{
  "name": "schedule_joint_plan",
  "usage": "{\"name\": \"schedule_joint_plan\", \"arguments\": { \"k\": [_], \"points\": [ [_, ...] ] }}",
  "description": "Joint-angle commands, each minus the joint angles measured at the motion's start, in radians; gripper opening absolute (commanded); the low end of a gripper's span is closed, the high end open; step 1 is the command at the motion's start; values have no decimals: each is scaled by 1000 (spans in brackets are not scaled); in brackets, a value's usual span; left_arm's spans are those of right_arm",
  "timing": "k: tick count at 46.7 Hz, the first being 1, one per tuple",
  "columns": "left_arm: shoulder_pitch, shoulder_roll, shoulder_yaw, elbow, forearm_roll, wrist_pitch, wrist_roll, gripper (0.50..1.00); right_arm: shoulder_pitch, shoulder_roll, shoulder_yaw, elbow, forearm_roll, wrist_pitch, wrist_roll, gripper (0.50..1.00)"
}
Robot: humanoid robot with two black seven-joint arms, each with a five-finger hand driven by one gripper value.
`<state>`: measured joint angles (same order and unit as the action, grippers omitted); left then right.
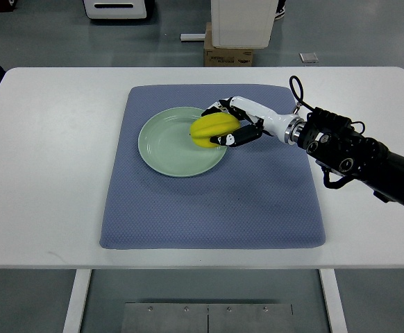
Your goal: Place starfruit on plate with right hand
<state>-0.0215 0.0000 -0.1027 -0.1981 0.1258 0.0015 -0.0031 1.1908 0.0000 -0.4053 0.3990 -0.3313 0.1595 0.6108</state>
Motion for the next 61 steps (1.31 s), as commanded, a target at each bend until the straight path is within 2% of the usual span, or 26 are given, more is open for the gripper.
{"name": "schedule_joint_plan", "arguments": {
  "k": [1, 2, 5, 8, 13, 14, 34, 61],
  "points": [
    [0, 0, 0, 0, 0, 0, 0, 1000, 3, 0, 0, 0, 0, 0, 0, 500],
    [0, 0, 0, 0, 0, 0, 0, 1000, 3, 0, 0, 0, 1, 0, 0, 514],
    [0, 0, 0, 0, 0, 0, 0, 1000, 3, 0, 3, 0, 3, 0, 0, 664],
    [0, 0, 0, 0, 0, 0, 0, 1000, 1, 0, 5, 0, 5, 0, 0, 786],
    [0, 0, 0, -1, 0, 0, 0, 1000, -2, 0, 10, 0, 9, 0, 0, 968],
    [0, 0, 0, 0, 0, 0, 0, 1000, -2, 0, 13, 0, 9, 0, 0, 987],
    [0, 0, 0, 0, 0, 0, 0, 1000, 4, 0, 112, -8, 12, 3, 0, 1000],
    [0, 0, 1, 0, 0, 0, 0, 1000, -198, 0, 657, -2, 67, 14, 0, 1000]
  ]
}}
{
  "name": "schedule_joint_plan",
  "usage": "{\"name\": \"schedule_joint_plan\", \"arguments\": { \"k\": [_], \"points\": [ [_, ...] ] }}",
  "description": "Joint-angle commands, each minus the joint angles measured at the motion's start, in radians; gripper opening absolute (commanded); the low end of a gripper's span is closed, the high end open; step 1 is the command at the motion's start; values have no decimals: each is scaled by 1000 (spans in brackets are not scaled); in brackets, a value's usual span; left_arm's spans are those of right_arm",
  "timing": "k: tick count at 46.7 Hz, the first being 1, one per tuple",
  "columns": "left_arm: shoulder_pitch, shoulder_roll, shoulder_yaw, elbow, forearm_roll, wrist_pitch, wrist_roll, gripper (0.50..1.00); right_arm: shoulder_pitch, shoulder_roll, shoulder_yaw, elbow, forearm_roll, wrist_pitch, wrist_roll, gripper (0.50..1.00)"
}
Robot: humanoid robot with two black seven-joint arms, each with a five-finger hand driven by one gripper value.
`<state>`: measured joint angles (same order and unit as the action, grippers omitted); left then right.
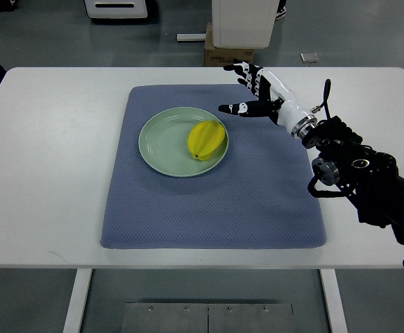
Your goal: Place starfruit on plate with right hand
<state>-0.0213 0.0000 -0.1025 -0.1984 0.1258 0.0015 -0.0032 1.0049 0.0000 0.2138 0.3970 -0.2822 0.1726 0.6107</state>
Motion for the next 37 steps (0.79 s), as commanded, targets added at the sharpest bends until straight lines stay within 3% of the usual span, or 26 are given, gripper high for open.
{"name": "schedule_joint_plan", "arguments": {
  "k": [1, 7, 13, 16, 23, 37],
  "points": [
    [0, 0, 0, -1, 0, 0, 0, 1000, -12, 0, 47, 0, 27, 2, 0, 1000],
    [0, 0, 1, 0, 0, 0, 0, 1000, -18, 0, 81, -6, 90, 4, -49, 1000],
    [0, 0, 1, -1, 0, 0, 0, 1000, -34, 0, 120, -6, 244, 44, -193, 1000],
    [0, 0, 0, -1, 0, 0, 0, 1000, -38, 0, 154, -7, 323, 77, -233, 1000],
    [0, 0, 0, 0, 0, 0, 0, 1000, -60, 0, 237, -7, 376, 126, -246, 1000],
    [0, 0, 0, -1, 0, 0, 0, 1000, -72, 0, 257, -7, 380, 133, -243, 1000]
  ]
}}
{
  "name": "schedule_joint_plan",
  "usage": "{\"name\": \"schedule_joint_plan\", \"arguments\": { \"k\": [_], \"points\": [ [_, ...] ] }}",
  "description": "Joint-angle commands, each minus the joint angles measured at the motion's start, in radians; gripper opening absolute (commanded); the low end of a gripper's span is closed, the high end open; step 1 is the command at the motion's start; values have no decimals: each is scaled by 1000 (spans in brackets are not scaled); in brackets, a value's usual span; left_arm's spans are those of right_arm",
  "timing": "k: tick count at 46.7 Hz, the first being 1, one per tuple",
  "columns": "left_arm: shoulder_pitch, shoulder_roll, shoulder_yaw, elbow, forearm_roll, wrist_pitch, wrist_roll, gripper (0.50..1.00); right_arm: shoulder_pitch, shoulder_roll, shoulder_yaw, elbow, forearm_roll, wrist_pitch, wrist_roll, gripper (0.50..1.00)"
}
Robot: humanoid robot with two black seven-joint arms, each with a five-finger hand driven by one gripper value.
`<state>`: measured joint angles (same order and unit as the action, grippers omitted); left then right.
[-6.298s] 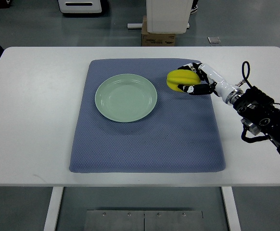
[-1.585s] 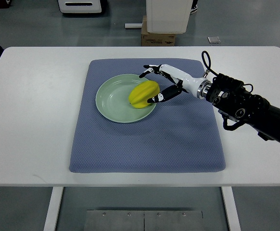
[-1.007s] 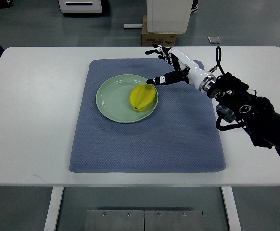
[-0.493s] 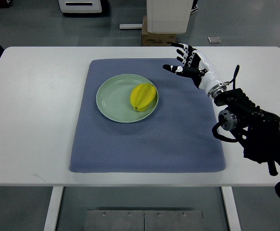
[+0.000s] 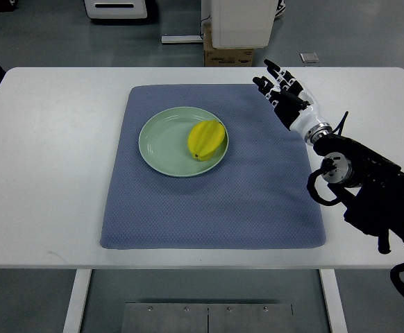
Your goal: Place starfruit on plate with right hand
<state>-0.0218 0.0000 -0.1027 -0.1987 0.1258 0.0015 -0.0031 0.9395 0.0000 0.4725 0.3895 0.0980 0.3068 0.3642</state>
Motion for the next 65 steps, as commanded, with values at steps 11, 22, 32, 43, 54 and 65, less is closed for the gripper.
{"name": "schedule_joint_plan", "arguments": {
  "k": [11, 22, 32, 43, 54, 65],
  "points": [
    [0, 0, 0, -1, 0, 0, 0, 1000, -21, -66, -2, -4, 0, -2, 18, 1000],
    [0, 0, 0, 1, 0, 0, 0, 1000, -27, -83, -2, -4, 0, -2, 32, 1000],
    [0, 0, 0, 1, 0, 0, 0, 1000, -27, -84, -2, -6, 0, -2, 33, 1000],
    [0, 0, 0, 1, 0, 0, 0, 1000, -25, -86, 3, -14, 2, -3, 33, 1000],
    [0, 0, 0, -1, 0, 0, 0, 1000, -34, -109, 51, -14, 2, -3, 32, 1000],
    [-1, 0, 0, -1, 0, 0, 0, 1000, -39, -120, 51, -12, 2, -8, 32, 1000]
  ]
}}
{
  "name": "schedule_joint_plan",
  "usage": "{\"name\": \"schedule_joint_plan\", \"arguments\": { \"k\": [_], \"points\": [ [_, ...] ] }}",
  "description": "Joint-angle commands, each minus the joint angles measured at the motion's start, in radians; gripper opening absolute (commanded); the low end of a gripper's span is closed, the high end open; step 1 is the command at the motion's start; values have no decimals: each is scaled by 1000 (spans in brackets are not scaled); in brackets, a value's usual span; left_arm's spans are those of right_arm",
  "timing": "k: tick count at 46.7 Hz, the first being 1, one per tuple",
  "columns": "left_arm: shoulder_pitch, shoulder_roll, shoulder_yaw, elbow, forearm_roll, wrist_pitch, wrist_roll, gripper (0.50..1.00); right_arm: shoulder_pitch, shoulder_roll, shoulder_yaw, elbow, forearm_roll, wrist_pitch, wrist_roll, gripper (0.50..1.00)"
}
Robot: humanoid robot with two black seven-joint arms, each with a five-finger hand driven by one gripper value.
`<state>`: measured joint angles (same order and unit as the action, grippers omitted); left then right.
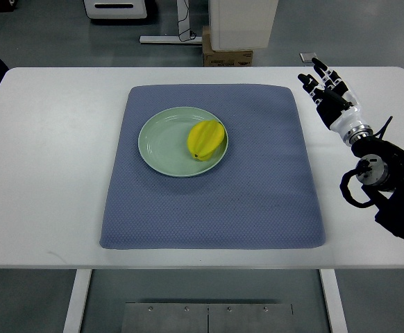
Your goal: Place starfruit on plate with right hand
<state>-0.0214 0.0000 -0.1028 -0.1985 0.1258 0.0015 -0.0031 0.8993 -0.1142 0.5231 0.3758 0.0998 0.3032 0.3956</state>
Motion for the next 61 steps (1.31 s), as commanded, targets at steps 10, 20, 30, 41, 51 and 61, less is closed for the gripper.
{"name": "schedule_joint_plan", "arguments": {
  "k": [10, 20, 30, 41, 51, 61],
  "points": [
    [0, 0, 0, 1, 0, 0, 0, 1000, -16, -30, -3, 3, 0, -4, -8, 1000],
    [0, 0, 0, 1, 0, 0, 0, 1000, -16, -38, -5, 6, -2, 1, -11, 1000],
    [0, 0, 0, 1, 0, 0, 0, 1000, -10, -53, -6, 9, -2, 2, -14, 1000],
    [-2, 0, 0, -1, 0, 0, 0, 1000, -11, -44, -8, 12, -3, 2, -12, 1000],
    [0, 0, 0, 1, 0, 0, 0, 1000, -16, -19, -8, 14, -5, 2, -9, 1000],
    [0, 0, 2, -1, 0, 0, 0, 1000, -14, -13, -26, 15, -11, 2, -12, 1000]
  ]
}}
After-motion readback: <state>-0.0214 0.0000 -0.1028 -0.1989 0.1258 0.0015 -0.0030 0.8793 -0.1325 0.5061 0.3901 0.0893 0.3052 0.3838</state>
